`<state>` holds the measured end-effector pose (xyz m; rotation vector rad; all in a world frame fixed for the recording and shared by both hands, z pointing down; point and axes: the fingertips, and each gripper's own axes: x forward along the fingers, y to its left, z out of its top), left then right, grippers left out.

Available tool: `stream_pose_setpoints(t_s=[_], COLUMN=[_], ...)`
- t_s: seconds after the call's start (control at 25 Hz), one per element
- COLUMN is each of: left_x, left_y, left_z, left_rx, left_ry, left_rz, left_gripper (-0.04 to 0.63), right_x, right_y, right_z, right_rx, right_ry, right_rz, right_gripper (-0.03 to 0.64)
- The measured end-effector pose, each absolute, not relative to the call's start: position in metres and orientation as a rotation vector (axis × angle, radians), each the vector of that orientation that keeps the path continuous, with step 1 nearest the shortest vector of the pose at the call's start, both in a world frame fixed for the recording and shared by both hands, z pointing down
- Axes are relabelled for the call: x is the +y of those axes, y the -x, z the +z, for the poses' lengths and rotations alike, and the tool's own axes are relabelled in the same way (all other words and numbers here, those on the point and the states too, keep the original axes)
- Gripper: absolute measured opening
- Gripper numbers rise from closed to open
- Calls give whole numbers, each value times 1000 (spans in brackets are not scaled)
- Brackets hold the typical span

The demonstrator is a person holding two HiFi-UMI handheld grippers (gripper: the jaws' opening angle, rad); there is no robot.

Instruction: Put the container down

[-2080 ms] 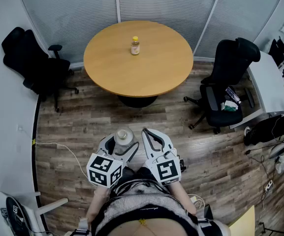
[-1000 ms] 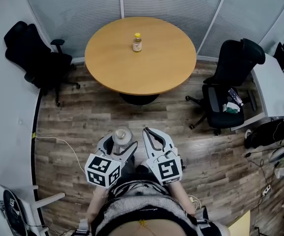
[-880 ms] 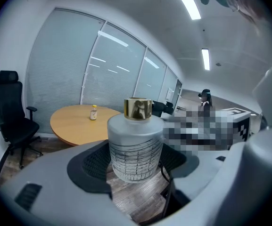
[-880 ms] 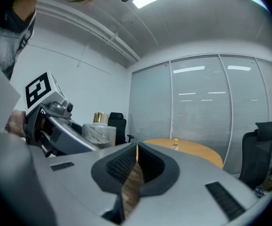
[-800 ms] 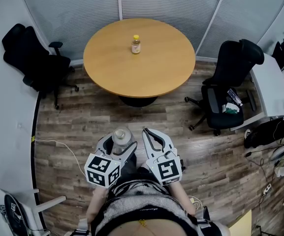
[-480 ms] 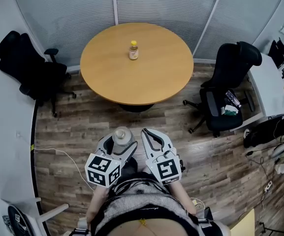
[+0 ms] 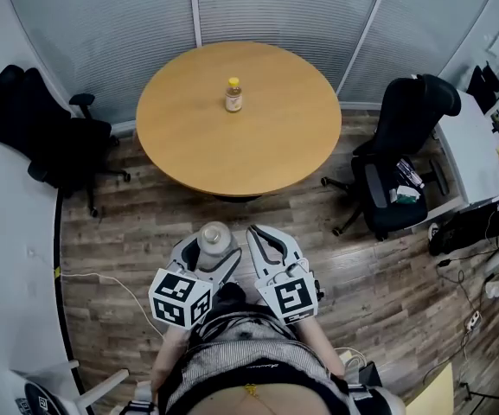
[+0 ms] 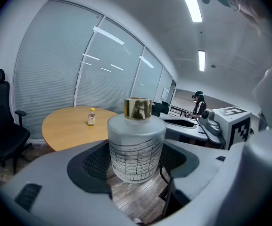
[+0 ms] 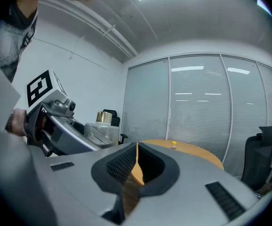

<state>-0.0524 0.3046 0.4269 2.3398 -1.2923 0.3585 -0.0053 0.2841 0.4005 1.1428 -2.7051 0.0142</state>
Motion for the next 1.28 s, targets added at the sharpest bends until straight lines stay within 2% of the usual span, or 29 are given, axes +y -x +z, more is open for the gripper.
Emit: stream_pose_setpoints(t_s=[1.28], left_x=[252], left_y=[119], left_z=[440], left_rx=[-1197], left_ry=[-2375], left_rz=[381], left_gripper=[327], right_x=[233], right_y=[71], right_z=[414], right_rx=[-2643], right_ry=[-1232], right_rz=[45], right_gripper=[25])
